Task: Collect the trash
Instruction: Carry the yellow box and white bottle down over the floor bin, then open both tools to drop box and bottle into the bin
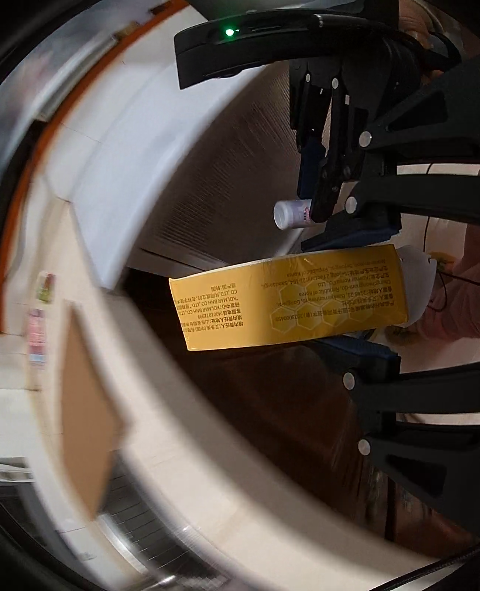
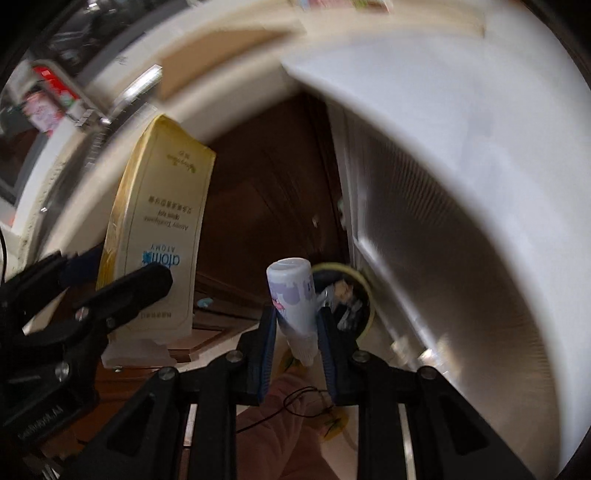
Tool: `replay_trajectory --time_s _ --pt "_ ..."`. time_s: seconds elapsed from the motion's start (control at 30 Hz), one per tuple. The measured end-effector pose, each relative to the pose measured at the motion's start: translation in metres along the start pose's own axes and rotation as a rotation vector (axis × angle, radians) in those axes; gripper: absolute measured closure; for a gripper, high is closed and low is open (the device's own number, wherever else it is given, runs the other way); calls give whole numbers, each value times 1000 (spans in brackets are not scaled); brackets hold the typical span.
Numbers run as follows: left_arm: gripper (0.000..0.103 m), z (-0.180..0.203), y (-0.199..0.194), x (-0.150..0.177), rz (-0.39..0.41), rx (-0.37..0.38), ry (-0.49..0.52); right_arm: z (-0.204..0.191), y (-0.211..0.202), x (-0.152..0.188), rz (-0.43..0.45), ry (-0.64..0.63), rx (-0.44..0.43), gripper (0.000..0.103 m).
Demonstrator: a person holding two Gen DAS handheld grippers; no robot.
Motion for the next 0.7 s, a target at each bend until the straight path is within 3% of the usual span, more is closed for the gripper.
replay_trajectory --time_s 0.1,0.33,0.43,0.47,0.7 --pt "62 -22 40 16 -10 21 -33 1 45 9 -19 14 22 80" --pt "61 -65 127 45 -54 -5 -52 2 136 13 -56 15 51 81" --pt "52 -75 154 53 -103 -14 -36 3 165 14 -73 18 57 81" --pt "45 -79 162 54 -123 -17 -30 3 170 14 -78 18 59 81" --pt "44 -93 185 64 -179 -42 -54 -2 194 16 -102 16 72 81"
Point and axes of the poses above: each gripper's, at about its wrist camera, not at the fingertips, and y roughly the way its jaws point, z to its right, x to its underside, the point moved 1 cm from there along y, roughly the way its jaws point, and after that the axes turned 14 degrees about x, right-handed, at the moved point
